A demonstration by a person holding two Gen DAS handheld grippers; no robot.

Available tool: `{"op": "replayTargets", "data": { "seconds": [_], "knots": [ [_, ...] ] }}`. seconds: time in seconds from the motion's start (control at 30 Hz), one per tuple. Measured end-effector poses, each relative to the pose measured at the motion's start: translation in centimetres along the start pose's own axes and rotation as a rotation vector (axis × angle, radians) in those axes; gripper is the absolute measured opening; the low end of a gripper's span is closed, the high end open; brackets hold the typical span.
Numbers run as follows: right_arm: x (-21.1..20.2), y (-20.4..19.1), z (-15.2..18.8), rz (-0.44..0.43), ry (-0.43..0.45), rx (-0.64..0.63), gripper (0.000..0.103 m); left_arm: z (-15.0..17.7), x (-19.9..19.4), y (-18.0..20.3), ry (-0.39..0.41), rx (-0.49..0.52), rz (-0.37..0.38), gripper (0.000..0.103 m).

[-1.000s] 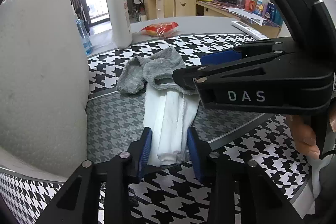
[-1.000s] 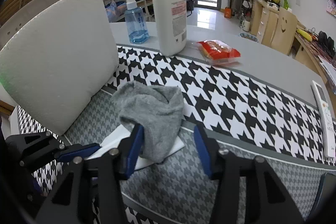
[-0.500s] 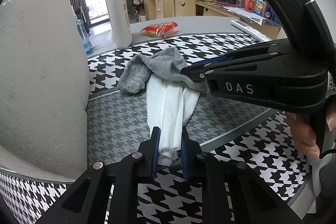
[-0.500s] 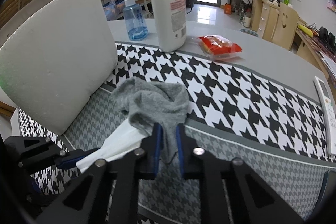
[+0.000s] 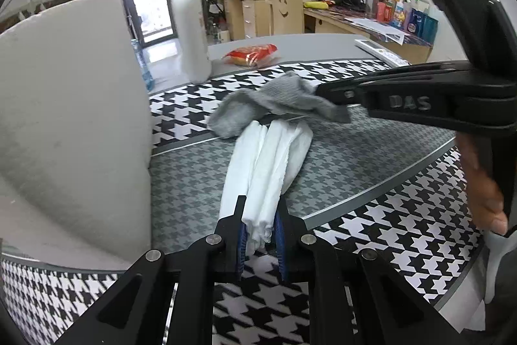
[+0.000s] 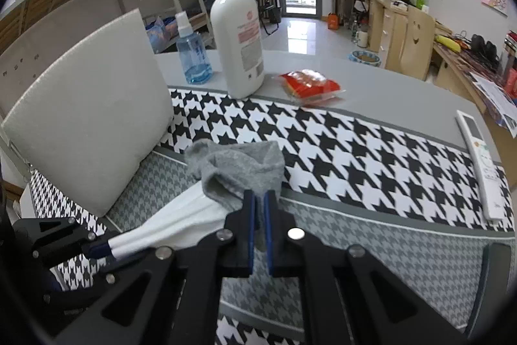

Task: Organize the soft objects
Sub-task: 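Close the left tool on the white cloth while the right grasps the grey sock, then lift the white cloth with the left tool while the right regrips the grey sock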

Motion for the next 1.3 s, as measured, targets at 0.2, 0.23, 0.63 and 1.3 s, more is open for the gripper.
{"op": "replayTargets", "data": {
  "seconds": [0.2,0.23,0.63,1.3],
  "knots": [
    [-2.4,0.8,0.7,0.031,0.029,0.013,0.008,0.3,-0.9,-0.7,0.004,-0.012,-0.025,0.016],
    [-2.8,0.9,0.7,0.032,0.034,0.015,0.008,0.3,-1.0,-0.8,0.006,-0.014,-0.027,0.016],
    [-5.8,1.2,1.8,0.028,0.093,0.003,0.008,0.3,-2.6,-0.9,0.037,-0.016,-0.046,0.016],
    [-0.9,2.0,2.2,0.035,-0.024,0.011,0.01,0.2,-2.3,-1.1,0.039,-0.019,-0.044,0.016]
  ]
}}
Point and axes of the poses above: each gripper's, at about its wrist camera, not at the fingertips, and x roughly the way its jaws point, y to its right, z to its underside, the point moved 4 cm from there along x, roughly the way its jaws point, and after that the axes turned 8 degrees about x, right-handed, at the moved point
